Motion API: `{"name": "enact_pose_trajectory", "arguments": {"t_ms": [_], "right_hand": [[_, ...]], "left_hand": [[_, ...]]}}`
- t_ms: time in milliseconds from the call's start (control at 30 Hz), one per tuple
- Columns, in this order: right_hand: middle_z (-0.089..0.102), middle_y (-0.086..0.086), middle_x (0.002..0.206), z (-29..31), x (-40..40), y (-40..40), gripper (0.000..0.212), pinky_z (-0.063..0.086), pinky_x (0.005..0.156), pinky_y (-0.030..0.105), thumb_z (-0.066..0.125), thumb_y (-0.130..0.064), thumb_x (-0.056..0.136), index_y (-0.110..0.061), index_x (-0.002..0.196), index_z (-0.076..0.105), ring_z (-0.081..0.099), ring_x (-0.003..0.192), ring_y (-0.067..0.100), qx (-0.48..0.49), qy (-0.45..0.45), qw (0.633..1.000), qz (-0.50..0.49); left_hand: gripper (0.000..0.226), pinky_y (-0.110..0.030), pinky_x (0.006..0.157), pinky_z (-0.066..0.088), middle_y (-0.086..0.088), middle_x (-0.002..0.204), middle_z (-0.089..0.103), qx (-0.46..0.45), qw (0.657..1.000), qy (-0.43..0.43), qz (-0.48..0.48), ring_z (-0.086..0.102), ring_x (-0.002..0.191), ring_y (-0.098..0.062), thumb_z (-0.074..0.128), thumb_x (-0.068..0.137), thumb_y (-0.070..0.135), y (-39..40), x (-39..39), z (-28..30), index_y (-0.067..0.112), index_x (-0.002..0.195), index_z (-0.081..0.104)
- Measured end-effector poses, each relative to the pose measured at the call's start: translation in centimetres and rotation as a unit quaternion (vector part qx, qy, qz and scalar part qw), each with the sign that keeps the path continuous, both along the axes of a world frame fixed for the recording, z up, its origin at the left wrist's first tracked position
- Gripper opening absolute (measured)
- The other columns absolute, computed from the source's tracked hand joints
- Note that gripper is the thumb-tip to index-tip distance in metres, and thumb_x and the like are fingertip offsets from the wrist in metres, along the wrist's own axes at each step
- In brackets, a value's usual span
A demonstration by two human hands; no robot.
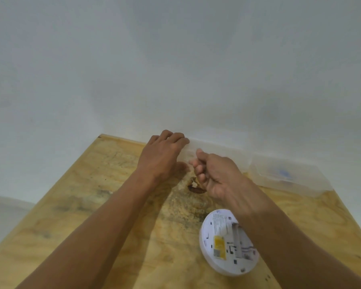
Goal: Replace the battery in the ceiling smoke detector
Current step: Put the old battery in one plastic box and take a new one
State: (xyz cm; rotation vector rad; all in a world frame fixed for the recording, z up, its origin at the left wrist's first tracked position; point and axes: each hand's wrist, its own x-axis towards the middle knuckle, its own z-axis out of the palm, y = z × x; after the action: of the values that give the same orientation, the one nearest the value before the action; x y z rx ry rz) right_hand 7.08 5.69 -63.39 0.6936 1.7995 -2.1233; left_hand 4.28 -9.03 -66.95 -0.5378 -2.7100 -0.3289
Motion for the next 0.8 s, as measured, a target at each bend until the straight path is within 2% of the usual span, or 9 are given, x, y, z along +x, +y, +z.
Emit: {"name": "enact_pose_trajectory", "arguments": {"t_ms": [67,133,267,333,400,500,567,667,800], "right_hand": [[0.058,0.0,0.048,0.9,-0.8,0.4,0.027,0.036,0.03,0.016,0.064,-0.022,0.095,0.005,0.1,0.068,0.047,0.034,0.005,0.019,0.02,1.0,0.016],[0.061,0.002,0.056,2.2,-1.4,1.2,0.028,0.038,0.033,0.017,0.067,-0.024,0.092,0.003,0.096,0.07,0.049,0.038,0.006,0.064,0.047,0.995,0.057],[0.073,0.005,0.085,4.2,-2.6,3.3,0.018,0.046,0.047,0.022,0.072,-0.019,0.087,-0.002,0.093,0.074,0.062,0.059,0.012,0.249,0.119,0.946,0.167],[0.073,-0.002,0.104,4.8,-3.2,4.1,0.015,0.054,0.066,0.026,0.068,-0.019,0.089,-0.01,0.099,0.075,0.068,0.082,0.013,0.356,0.161,0.893,0.224],[0.068,-0.01,0.11,4.7,-3.6,4.5,0.019,0.05,0.085,0.028,0.061,-0.026,0.094,-0.018,0.107,0.073,0.063,0.099,0.011,0.463,0.2,0.814,0.287],[0.066,-0.003,0.102,3.1,-3.8,4.3,0.028,0.042,0.08,0.028,0.044,-0.032,0.102,-0.019,0.105,0.07,0.059,0.095,0.016,0.578,0.232,0.683,0.381],[0.065,0.002,0.091,1.5,-3.7,4.4,0.044,0.047,0.079,0.037,0.031,-0.041,0.104,-0.014,0.089,0.063,0.061,0.088,0.023,0.609,0.246,0.637,0.403],[0.053,0.001,0.082,-0.4,-3.1,5.0,0.052,0.048,0.08,0.045,0.017,-0.05,0.103,-0.02,0.077,0.052,0.054,0.08,0.023,0.624,0.287,0.621,0.378],[0.048,-0.006,0.081,-1.6,-2.6,5.3,0.046,0.046,0.078,0.04,0.007,-0.056,0.1,-0.03,0.084,0.042,0.052,0.079,0.02,0.634,0.317,0.611,0.354]], "left_hand": [[0.077,-0.038,0.107,0.037,0.005,0.151,0.049,-0.005,1.0,0.009,0.006,0.04,0.138,-0.022,0.076,0.083,0.047,0.1,-0.1,0.0,0.024,0.148,0.041],[0.094,-0.039,0.105,0.039,0.0,0.153,0.045,-0.011,1.0,0.016,0.012,0.041,0.137,-0.024,0.078,0.081,0.046,0.3,0.0,0.1,0.024,0.155,0.025],[0.116,-0.04,0.108,0.039,-0.01,0.163,0.026,0.002,1.0,0.023,0.016,0.035,0.145,-0.028,0.078,0.084,0.043,0.6,0.4,-0.2,0.031,0.16,-0.008],[0.12,-0.041,0.108,0.04,-0.011,0.164,0.024,-0.001,0.999,0.028,0.025,0.034,0.146,-0.029,0.077,0.084,0.045,0.8,0.4,-0.3,0.035,0.158,-0.017],[0.124,-0.042,0.107,0.041,-0.011,0.164,0.025,-0.004,0.999,0.032,0.036,0.034,0.146,-0.029,0.078,0.083,0.047,0.8,0.4,-0.3,0.037,0.155,-0.022],[0.127,-0.043,0.104,0.043,-0.008,0.161,0.029,-0.013,0.998,0.043,0.044,0.037,0.144,-0.028,0.077,0.083,0.05,0.9,0.3,-0.2,0.038,0.151,-0.029],[0.127,-0.043,0.104,0.043,-0.006,0.159,0.031,-0.015,0.998,0.033,0.043,0.038,0.142,-0.028,0.074,0.082,0.055,0.9,0.3,-0.1,0.037,0.15,-0.031],[0.126,-0.045,0.102,0.045,-0.007,0.155,0.037,-0.01,0.998,0.033,0.044,0.043,0.139,-0.029,0.075,0.08,0.055,0.9,0.4,-0.1,0.037,0.153,-0.026],[0.127,-0.045,0.102,0.046,-0.005,0.153,0.039,-0.011,0.998,0.025,0.05,0.045,0.137,-0.029,0.076,0.08,0.056,0.9,0.4,-0.1,0.038,0.152,-0.028]]}}
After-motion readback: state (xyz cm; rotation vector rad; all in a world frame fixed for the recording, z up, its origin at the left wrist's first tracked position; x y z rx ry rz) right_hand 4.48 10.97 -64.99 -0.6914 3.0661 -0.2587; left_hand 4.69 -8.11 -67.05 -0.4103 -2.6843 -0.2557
